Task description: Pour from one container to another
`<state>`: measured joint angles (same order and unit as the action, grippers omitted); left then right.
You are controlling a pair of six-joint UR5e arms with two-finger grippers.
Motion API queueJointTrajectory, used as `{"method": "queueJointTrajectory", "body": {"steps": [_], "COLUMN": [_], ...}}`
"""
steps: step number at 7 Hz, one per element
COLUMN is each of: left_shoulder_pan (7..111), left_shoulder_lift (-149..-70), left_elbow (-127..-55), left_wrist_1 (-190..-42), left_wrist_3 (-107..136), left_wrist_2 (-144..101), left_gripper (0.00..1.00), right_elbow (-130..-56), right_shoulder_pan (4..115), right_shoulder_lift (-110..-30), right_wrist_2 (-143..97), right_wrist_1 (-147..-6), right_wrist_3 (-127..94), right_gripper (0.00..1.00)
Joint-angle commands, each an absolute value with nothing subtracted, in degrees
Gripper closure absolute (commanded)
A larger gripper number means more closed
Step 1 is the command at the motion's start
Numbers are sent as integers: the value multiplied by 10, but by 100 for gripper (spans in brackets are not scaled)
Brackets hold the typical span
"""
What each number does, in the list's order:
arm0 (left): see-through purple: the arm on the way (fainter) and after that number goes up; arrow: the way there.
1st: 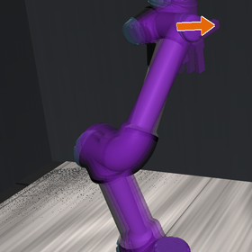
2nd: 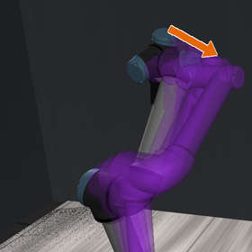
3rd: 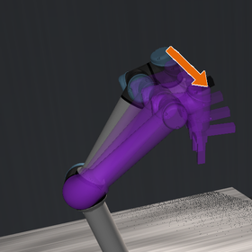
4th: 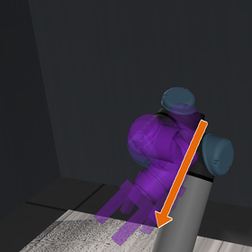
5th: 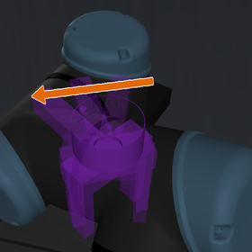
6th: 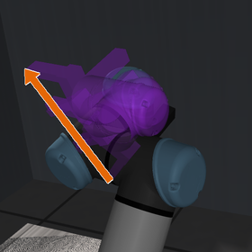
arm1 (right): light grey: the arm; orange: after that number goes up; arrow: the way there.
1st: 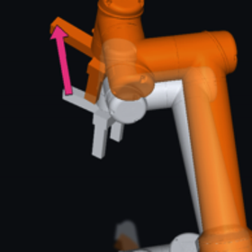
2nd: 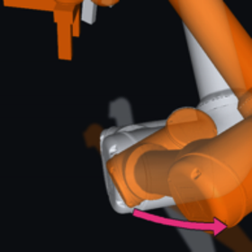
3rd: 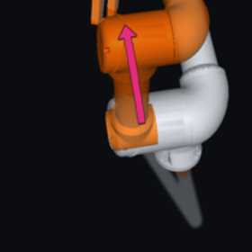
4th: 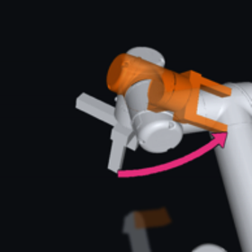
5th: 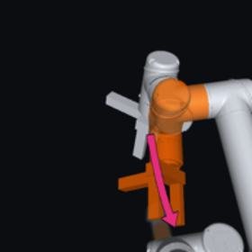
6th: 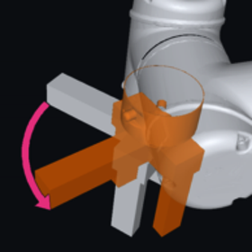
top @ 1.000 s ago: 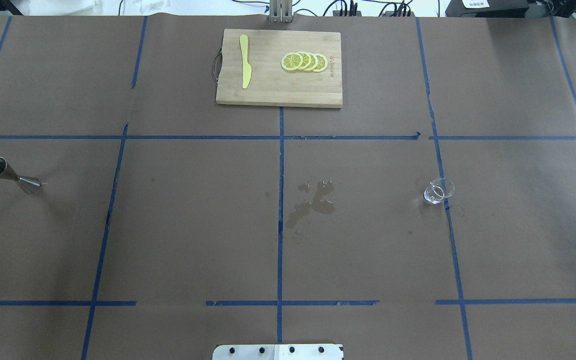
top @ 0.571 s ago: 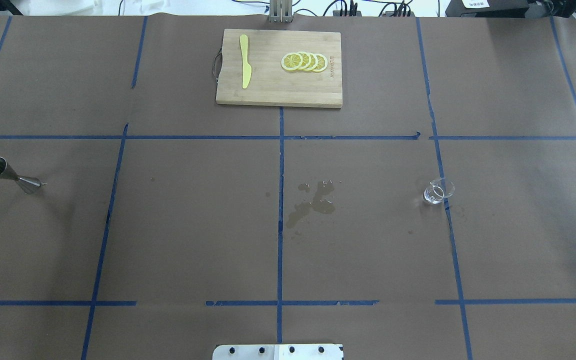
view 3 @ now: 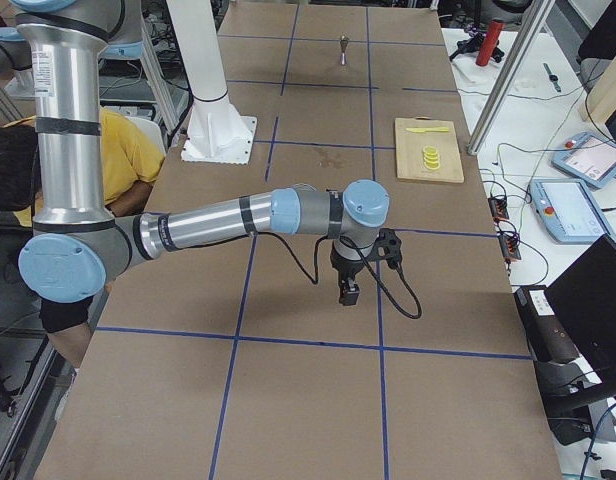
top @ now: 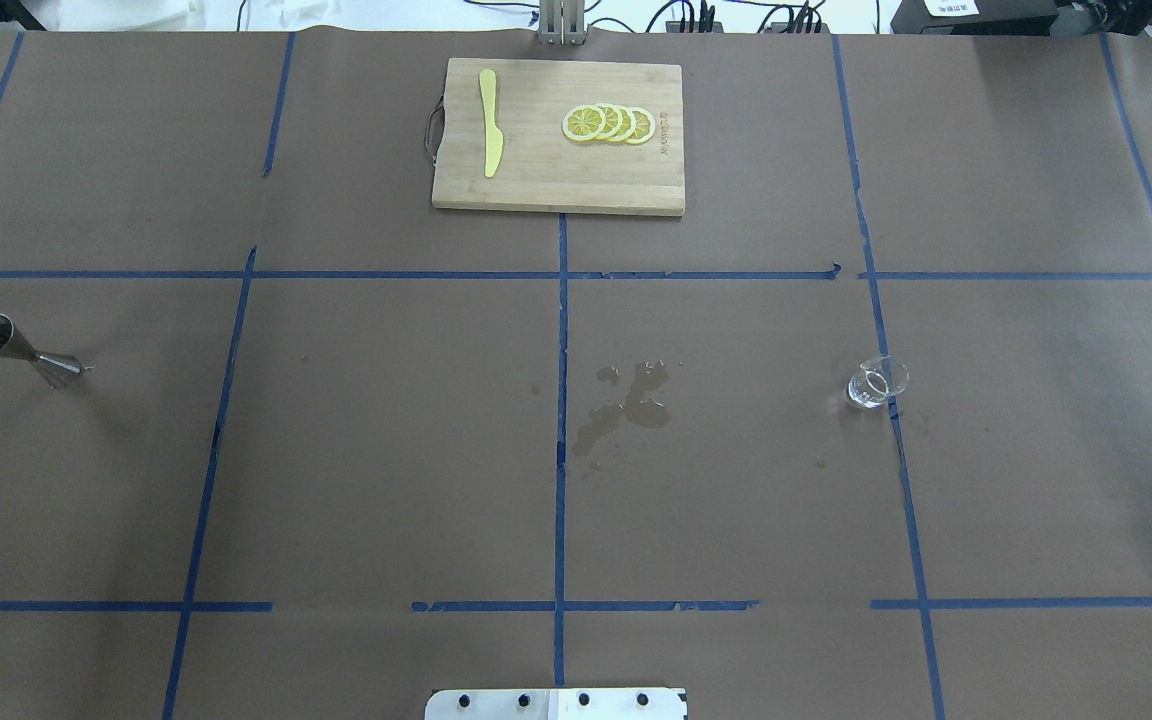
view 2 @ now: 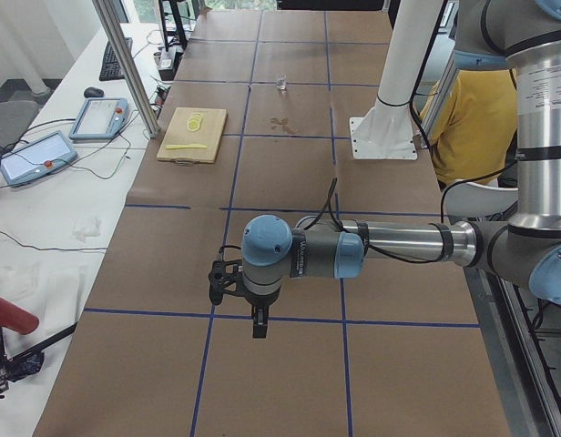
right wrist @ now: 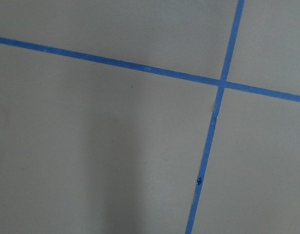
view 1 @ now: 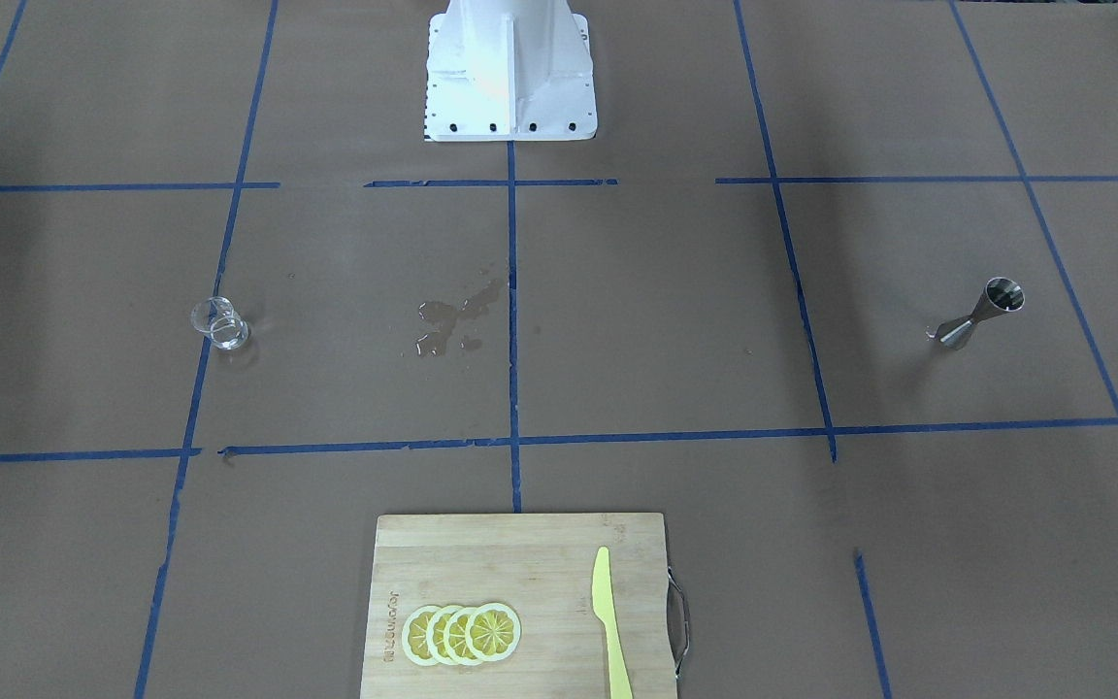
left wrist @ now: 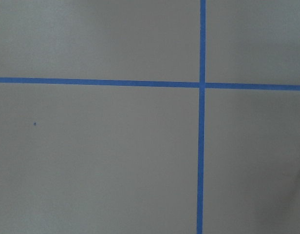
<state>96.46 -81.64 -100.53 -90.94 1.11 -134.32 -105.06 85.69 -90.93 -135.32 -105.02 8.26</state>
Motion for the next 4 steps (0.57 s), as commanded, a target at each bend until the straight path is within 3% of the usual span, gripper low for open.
{"method": "queueJointTrajectory", "body": {"steps": [1, 4], "left_shoulder_pan": [963, 962], "left_shoulder_lift": [-817, -818], "left_elbow": [-1006, -1000], "left_wrist_1": [-912, -915], "left_wrist_3": [13, 11], "left_wrist_2": [-1345, -1361], "left_gripper": [0, 0], "right_elbow": [-1051, -1051], "right_shoulder_pan": [857, 857], "right_shoulder_lift": [-915, -919], "right_wrist_2": [-1353, -1355], "right_wrist_1": [-1050, -1049], "right_wrist_3": [83, 83], "right_gripper": [0, 0]}}
